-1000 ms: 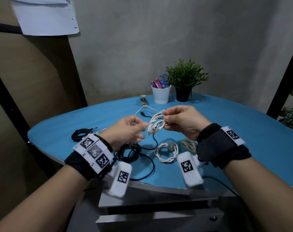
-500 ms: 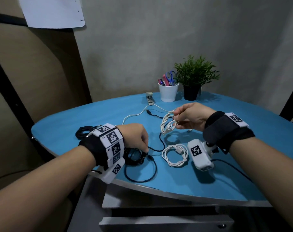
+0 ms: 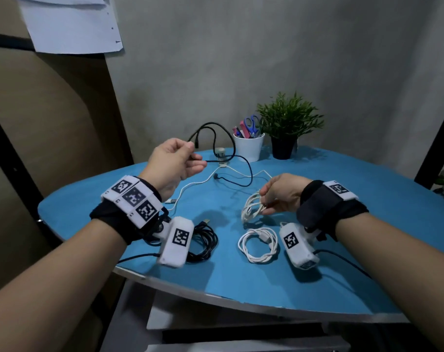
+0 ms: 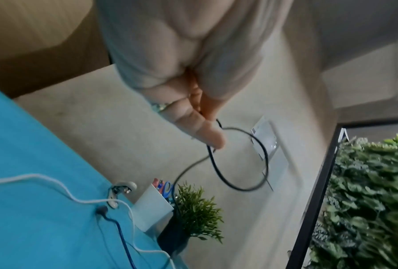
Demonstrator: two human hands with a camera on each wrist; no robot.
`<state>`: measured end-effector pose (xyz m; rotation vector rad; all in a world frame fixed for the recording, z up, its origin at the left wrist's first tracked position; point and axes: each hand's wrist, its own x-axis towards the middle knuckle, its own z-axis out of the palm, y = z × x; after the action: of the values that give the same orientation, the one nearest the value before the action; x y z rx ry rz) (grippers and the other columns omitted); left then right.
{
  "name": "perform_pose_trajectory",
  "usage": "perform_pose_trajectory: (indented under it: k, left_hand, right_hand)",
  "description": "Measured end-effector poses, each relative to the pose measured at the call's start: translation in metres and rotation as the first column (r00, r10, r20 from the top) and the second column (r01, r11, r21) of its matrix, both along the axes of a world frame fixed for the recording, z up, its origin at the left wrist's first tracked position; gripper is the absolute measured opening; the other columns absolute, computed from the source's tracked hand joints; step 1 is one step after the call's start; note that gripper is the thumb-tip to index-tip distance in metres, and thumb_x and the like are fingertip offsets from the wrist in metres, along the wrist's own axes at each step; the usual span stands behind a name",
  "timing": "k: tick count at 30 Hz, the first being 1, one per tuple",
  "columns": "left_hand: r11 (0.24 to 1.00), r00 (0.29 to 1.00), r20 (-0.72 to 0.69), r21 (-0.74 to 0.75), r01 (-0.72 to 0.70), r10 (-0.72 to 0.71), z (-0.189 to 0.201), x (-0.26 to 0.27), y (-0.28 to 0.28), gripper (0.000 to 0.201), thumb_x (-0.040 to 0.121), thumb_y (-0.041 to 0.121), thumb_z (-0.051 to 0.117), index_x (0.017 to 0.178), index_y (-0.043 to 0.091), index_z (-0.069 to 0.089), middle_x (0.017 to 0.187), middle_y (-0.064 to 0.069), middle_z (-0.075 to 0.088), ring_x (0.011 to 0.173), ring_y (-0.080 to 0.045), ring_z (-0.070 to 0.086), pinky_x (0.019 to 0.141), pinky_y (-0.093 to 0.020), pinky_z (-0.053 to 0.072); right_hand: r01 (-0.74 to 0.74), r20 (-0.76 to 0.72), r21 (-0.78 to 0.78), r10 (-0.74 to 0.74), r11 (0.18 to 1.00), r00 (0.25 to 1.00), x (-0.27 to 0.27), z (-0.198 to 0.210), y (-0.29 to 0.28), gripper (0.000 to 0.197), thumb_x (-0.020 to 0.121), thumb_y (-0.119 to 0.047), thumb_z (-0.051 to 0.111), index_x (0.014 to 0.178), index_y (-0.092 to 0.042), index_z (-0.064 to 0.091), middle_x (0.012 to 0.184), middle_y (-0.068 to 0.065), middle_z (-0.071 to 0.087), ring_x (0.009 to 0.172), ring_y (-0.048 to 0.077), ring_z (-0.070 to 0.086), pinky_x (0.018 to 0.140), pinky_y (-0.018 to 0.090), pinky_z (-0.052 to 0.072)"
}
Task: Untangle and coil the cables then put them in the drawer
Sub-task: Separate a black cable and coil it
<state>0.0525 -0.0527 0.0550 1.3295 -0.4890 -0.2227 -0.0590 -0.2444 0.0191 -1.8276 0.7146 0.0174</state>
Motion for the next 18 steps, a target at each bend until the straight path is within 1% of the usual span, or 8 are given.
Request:
perform_pose_trajectory:
  k: [2,6,8,10,12,14,15,18]
  left_hand:
    - [0.997,1.0,-0.021,-0.069,0.018,-0.02,-0.002,-0.004,-0.003,0.019,0.098,0.011,0.043,0.079,0.008,0.046,0.074,-0.012,0.056,0.051,-0.011,0.066,0.05,-0.017,0.054]
    - [0.997,0.999,-0.026,-0.062,0.042,-0.044,-0.009,-0.012,-0.01,0.019,0.098,0.011,0.044,0.08,0.008,0.046,0.077,-0.014,0.057,0.056,-0.014,0.067,0.051,-0.018,0.055]
    - [0.997,0.998,-0.029,-0.056,0.055,-0.057,-0.012,-0.015,-0.012,0.019,0.098,0.011,0.044,0.079,0.008,0.046,0.077,-0.014,0.057,0.056,-0.014,0.068,0.05,-0.017,0.054]
    - [0.996,0.996,-0.028,-0.04,0.082,-0.083,-0.015,-0.019,-0.013,0.019,0.098,0.011,0.044,0.079,0.008,0.046,0.078,-0.014,0.058,0.057,-0.014,0.068,0.05,-0.018,0.054]
    - [0.993,0.993,-0.022,-0.016,0.114,-0.114,-0.017,-0.023,-0.012,0.02,0.098,0.012,0.044,0.079,0.008,0.046,0.079,-0.013,0.06,0.06,-0.015,0.069,0.052,-0.018,0.055]
    - [0.992,0.991,-0.024,0.0,0.128,-0.128,-0.019,-0.027,-0.012,0.019,0.098,0.013,0.044,0.079,0.008,0.046,0.079,-0.012,0.061,0.062,-0.015,0.07,0.053,-0.019,0.056]
    - [0.992,0.991,-0.029,0.003,0.13,-0.13,-0.019,-0.029,-0.013,0.019,0.098,0.013,0.044,0.08,0.008,0.046,0.078,-0.012,0.061,0.062,-0.015,0.07,0.054,-0.019,0.056]
    - [0.991,0.992,-0.009,0.04,0.129,-0.129,-0.018,-0.036,-0.014,0.018,0.097,0.014,0.047,0.08,0.008,0.046,0.078,-0.013,0.063,0.061,-0.015,0.069,0.055,-0.021,0.056]
  right_hand:
    - [-0.028,-0.054,-0.091,0.024,0.995,0.998,0.001,0.001,0.002,0.02,0.088,0.012,0.051,0.078,-0.006,0.051,0.076,0.015,0.056,0.069,0.029,0.06,0.079,0.044,0.054]
    - [-0.167,-0.192,-0.193,0.13,0.967,0.973,-0.005,0.011,0.004,0.018,0.091,0.008,0.045,0.081,-0.001,0.056,0.079,0.02,0.057,0.074,0.031,0.058,0.089,0.05,0.049]
    - [-0.225,-0.229,-0.242,0.17,0.944,0.959,-0.009,0.016,0.004,0.015,0.092,0.004,0.045,0.093,-0.002,0.058,0.088,0.018,0.058,0.074,0.027,0.058,0.092,0.051,0.049]
    - [-0.241,-0.231,-0.301,0.175,0.923,0.957,-0.015,0.022,0.002,0.019,0.094,-0.001,0.046,0.108,-0.007,0.058,0.101,0.012,0.059,0.079,0.023,0.058,0.088,0.047,0.052]
    - [-0.161,-0.125,-0.289,0.129,0.944,0.984,-0.02,0.03,0.001,0.024,0.097,-0.002,0.042,0.113,-0.009,0.058,0.108,0.008,0.059,0.083,0.02,0.057,0.078,0.041,0.052]
    - [-0.031,0.117,-0.126,0.046,0.992,0.992,-0.025,0.037,0.003,0.027,0.095,-0.001,0.039,0.107,-0.01,0.06,0.111,0.008,0.061,0.086,0.022,0.059,0.07,0.038,0.049]
    - [-0.013,0.224,-0.029,0.019,1.0,0.974,-0.028,0.041,0.007,0.028,0.093,-0.001,0.039,0.107,-0.011,0.061,0.111,0.009,0.062,0.088,0.023,0.06,0.069,0.037,0.049]
    - [-0.115,0.404,0.165,0.039,0.98,0.914,-0.04,0.047,0.017,0.026,0.091,-0.005,0.049,0.113,-0.014,0.06,0.106,0.009,0.068,0.09,0.023,0.064,0.074,0.039,0.048]
